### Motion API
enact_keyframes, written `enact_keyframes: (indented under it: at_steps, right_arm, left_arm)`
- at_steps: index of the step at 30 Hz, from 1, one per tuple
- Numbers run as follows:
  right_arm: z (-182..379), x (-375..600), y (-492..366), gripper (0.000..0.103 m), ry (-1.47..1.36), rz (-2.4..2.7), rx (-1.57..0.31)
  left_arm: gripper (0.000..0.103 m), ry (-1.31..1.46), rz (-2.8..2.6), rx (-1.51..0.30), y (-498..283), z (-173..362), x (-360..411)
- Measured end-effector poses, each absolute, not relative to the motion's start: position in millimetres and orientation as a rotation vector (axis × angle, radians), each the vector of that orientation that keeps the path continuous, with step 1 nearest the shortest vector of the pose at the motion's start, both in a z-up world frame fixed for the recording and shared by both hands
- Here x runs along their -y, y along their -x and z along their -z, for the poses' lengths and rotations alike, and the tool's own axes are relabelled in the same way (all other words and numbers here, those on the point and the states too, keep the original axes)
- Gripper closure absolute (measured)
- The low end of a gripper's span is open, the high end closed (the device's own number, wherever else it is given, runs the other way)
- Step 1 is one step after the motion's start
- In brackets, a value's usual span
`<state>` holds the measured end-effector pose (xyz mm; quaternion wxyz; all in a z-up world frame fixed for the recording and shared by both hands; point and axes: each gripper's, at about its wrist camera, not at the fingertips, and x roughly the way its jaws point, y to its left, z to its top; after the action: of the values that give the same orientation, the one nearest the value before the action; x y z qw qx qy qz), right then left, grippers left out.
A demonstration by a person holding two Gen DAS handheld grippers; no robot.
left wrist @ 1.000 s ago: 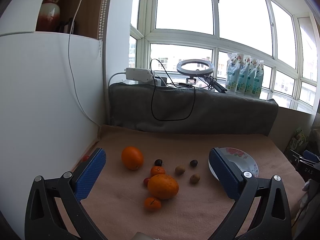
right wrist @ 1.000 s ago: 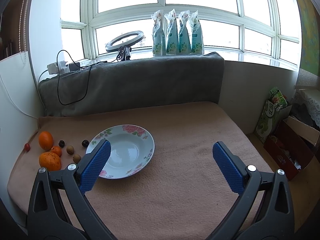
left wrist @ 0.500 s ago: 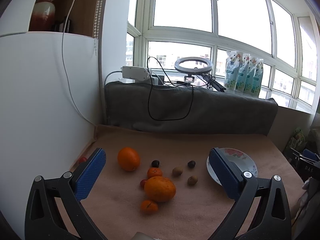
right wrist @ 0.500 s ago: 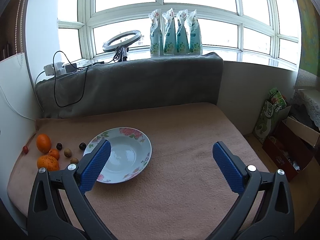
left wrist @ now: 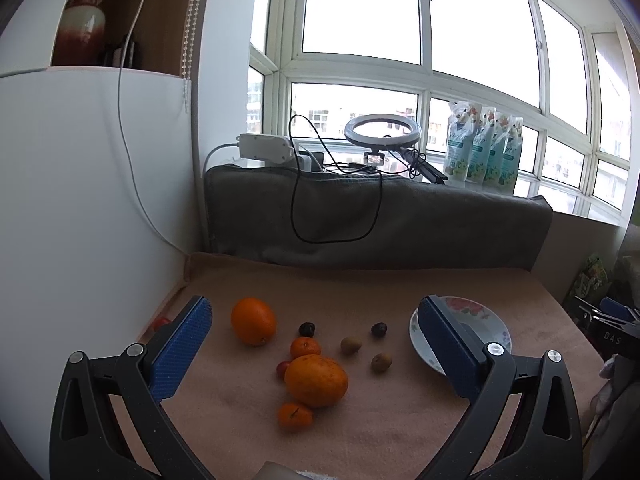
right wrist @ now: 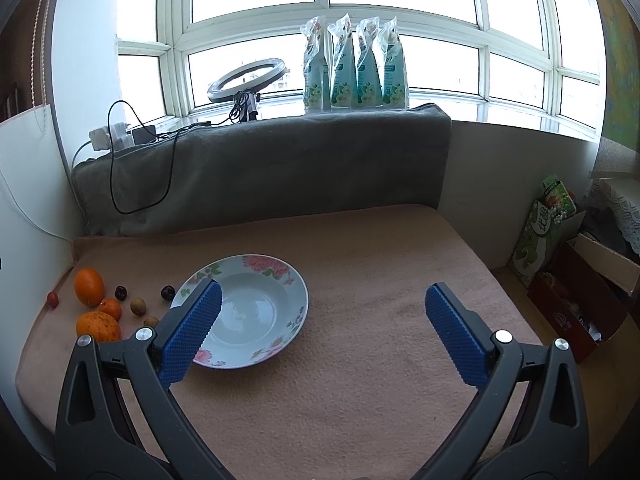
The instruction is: Organize fruits
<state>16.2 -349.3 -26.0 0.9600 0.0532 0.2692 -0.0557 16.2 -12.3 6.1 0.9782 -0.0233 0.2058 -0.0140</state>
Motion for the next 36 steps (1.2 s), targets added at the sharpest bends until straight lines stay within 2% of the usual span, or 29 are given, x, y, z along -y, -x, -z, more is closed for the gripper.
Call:
enact_keyframes:
  at_steps: [18,27,29,33,35,36]
  right_arm:
    - [36.0,326.6,-26.6,0.000,-0.107,0.036,-0.586]
    - [52.0,289.6,-49.4,0.000,-0.141,-0.183,-0.671]
    - [56.8,282.3,-56.3,0.000,-0.173,-0.241,-0.702]
    - [63.9,267.5,-67.9,0.000,-0.208,-0.332,-0.750]
    - [65.8,260.7,-73.2,0.000,-0.217,-0.368,-0.771]
    - [67.7,257.3,-75.7,0.000,-0.222,-0.383,-0.781]
  left_arm:
    - [0.001,0.072,0.028,-0.460,-22.4,10.3,-5.8]
    - [0.001,0.141,0.057,-0.549,-27.9,38.7,-30.6]
    - [0.006,0.165,0.068,-0.574,-29.4,45.4,-35.8]
    - [0.009,0.197,0.086,-0.618,-31.5,60.5,-41.7]
    - [0.017,0.210,0.107,-0.643,-32.7,67.3,-43.0]
    - [0.017,0.220,0.118,-0.655,-32.9,70.6,-43.8]
